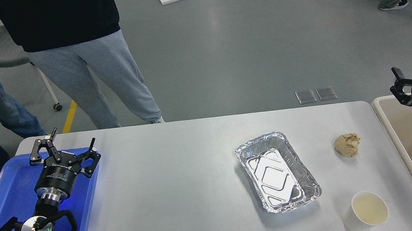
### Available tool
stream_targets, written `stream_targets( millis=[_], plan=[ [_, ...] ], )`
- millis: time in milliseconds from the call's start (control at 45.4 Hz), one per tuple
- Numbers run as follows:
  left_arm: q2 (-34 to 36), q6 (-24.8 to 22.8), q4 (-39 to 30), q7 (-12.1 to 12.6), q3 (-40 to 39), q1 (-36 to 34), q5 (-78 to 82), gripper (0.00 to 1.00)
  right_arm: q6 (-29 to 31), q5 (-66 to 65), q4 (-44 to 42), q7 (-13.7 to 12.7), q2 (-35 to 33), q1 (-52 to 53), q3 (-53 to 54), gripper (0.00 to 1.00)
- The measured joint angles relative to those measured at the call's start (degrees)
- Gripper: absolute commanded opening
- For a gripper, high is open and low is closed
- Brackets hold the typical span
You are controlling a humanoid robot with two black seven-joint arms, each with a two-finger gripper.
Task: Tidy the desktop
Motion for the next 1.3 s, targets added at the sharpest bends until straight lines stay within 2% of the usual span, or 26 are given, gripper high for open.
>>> stream_targets(
  millis=[1300],
  plan=[
    [-0.03,0.00,0.06,-0.07,0.05,0.00,0.02,1.00,0.36,0.11,-0.47,0.01,-1.87,-3.47,-0.50,1.00]
  ],
)
